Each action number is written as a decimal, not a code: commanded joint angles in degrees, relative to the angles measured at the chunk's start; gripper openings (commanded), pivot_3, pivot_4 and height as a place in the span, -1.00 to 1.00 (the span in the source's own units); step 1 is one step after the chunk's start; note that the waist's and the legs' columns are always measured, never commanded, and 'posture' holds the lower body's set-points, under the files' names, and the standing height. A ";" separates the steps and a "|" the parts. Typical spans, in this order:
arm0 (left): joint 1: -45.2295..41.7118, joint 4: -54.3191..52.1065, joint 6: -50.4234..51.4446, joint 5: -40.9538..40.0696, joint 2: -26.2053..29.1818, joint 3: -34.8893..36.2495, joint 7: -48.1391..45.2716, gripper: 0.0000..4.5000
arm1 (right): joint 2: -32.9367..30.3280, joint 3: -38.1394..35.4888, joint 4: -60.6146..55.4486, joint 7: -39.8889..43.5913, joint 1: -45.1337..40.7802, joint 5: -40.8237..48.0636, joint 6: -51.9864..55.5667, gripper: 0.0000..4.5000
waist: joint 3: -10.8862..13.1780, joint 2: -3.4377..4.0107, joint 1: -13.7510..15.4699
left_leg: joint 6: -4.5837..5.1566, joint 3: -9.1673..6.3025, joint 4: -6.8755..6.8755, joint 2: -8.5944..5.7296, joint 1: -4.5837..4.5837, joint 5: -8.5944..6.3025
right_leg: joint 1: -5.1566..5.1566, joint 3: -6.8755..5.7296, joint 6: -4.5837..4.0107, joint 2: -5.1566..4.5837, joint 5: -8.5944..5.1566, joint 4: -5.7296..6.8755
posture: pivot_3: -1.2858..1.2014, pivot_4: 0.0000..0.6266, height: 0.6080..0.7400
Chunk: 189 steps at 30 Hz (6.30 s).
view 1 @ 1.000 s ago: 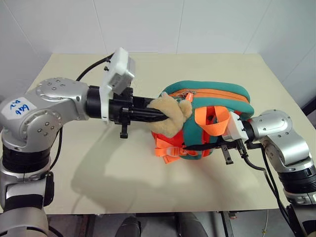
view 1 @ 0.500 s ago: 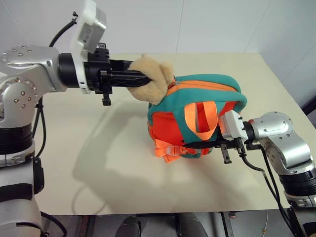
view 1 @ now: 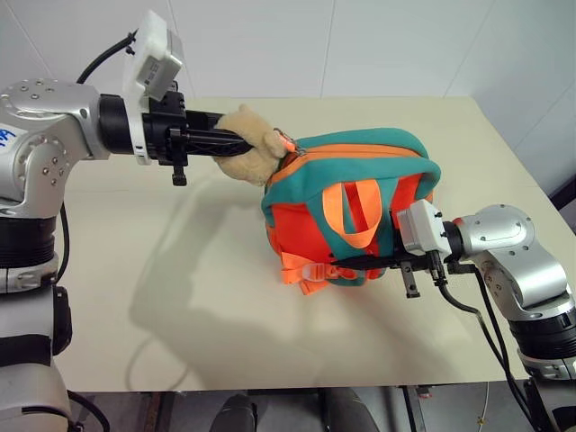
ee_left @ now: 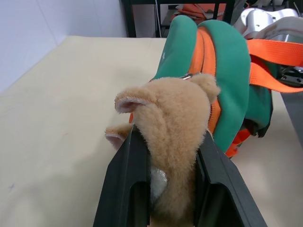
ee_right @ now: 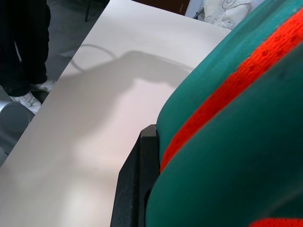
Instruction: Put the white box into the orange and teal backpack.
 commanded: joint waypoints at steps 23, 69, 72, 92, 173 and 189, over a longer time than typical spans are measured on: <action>-8.65 14.55 -21.97 21.51 4.31 -5.70 -13.01 -0.75 | 0.05 -1.56 -4.73 -2.82 4.21 1.58 0.68 -0.78 | 0.02 0.02 0.00 | 0.15 0.01 0.03 0.02 -0.02 -0.08 | -0.01 -0.01 0.00 0.02 -0.01 0.04 | 0.03 -0.52 1.00; -12.52 20.49 -7.86 16.25 1.11 5.00 -7.58 -0.76 | 12.40 -7.82 -6.57 -18.85 3.52 14.74 9.27 -0.78 | 0.07 -0.03 -1.37 | 0.28 0.07 -0.02 0.03 -0.07 -0.15 | -0.23 -0.10 -0.02 0.03 -0.03 0.22 | 0.03 -0.52 1.00; -14.59 23.41 -9.36 16.83 1.19 4.12 -9.01 -0.76 | 12.11 -7.76 -6.21 -18.95 3.63 14.39 9.21 -0.78 | 0.07 -0.03 -1.30 | 0.28 0.07 0.03 0.03 -0.08 -0.16 | -0.22 -0.10 -0.02 0.03 -0.02 0.23 | 0.03 -0.52 1.00; -9.06 12.87 -5.67 15.77 0.26 4.87 -5.62 -0.76 | 11.19 -7.44 -6.95 -19.57 5.02 12.63 9.26 -0.78 | 0.07 -0.04 -1.00 | 0.36 0.15 0.07 0.04 -0.09 -0.20 | -0.28 -0.13 -0.02 0.01 -0.03 0.32 | 0.03 -0.52 1.00; 6.86 12.64 -25.26 25.80 -8.45 -0.07 -15.20 0.72 | -2.58 -7.18 -7.10 -10.24 3.92 7.25 16.42 0.66 | 0.05 -0.07 0.16 | 0.37 0.20 0.11 0.03 -0.12 -0.20 | -0.31 -0.17 -0.04 -0.03 -0.03 0.32 | 0.03 -0.52 1.00; 15.52 13.71 -32.86 18.93 -1.98 13.94 -11.74 0.98 | -19.92 -27.84 -3.26 -4.63 19.18 3.79 13.82 0.97 | 0.05 -0.07 0.36 | 0.44 0.25 0.13 0.03 -0.09 -0.24 | -0.26 -0.18 -0.04 -0.05 -0.03 0.24 | 0.03 -0.52 1.00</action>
